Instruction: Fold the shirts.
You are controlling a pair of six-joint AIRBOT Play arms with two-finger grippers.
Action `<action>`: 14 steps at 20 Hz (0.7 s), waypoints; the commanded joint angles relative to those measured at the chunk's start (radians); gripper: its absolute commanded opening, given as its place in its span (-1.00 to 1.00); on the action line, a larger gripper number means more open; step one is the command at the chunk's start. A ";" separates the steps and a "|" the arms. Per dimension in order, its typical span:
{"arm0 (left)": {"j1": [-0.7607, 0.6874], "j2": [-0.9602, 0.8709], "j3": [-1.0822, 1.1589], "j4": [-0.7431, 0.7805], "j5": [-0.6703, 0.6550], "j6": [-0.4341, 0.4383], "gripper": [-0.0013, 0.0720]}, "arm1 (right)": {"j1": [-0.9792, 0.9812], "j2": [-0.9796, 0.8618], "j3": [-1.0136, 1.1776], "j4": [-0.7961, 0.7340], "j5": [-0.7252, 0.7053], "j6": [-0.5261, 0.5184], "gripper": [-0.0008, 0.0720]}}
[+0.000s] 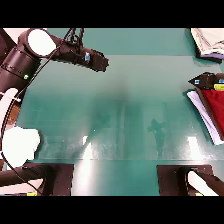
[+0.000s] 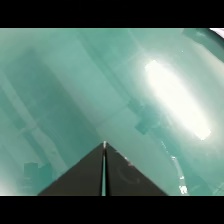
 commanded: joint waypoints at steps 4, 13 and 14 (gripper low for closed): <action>0.000 0.001 0.000 0.000 0.000 0.000 -0.90 | 0.002 0.000 0.000 0.001 0.011 0.001 -0.92; 0.000 0.000 0.000 -0.022 0.030 -0.010 -0.90 | 0.002 0.000 0.000 0.000 0.074 0.001 -0.92; 0.000 0.001 0.000 -0.044 0.045 -0.006 -0.90 | 0.002 0.000 0.000 0.000 0.082 0.001 -0.92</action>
